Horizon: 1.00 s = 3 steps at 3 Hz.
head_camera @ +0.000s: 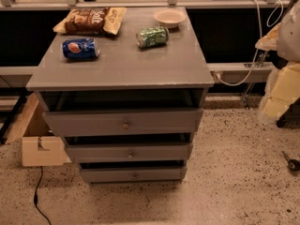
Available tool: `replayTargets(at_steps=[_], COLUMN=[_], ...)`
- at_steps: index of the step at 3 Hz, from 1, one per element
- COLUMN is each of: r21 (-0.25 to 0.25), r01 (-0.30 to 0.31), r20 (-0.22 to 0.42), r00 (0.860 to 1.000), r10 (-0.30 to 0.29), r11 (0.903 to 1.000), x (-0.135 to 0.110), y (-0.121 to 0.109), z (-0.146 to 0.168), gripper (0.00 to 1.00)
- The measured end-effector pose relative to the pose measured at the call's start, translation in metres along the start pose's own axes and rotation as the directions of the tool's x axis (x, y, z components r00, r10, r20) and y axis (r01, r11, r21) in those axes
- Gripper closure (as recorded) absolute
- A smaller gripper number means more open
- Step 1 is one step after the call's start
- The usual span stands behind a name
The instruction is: Open top drawer
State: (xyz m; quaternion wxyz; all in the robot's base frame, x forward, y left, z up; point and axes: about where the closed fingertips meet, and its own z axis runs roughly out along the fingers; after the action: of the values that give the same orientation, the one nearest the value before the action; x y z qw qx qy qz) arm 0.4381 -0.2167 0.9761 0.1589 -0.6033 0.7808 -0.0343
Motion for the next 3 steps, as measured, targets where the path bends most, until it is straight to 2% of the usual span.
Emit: replayTargets(at_steps=[1,2,3], r21=[-0.002,-0.029,-0.076], r01=[0.001,0.011,0.029], r20=[0.006,0.081,0.179], r00=[1.000,0.997,0.984], r10=[-0.001,-0.009,-0.015], r11=[1.0000,0.9995,0.9967], x=[-0.001,-0.009,-0.030], y=[0.001,0.008,0.022], z=[0.003,0.045,0.104], gripper=[0.00,0.00,0.00])
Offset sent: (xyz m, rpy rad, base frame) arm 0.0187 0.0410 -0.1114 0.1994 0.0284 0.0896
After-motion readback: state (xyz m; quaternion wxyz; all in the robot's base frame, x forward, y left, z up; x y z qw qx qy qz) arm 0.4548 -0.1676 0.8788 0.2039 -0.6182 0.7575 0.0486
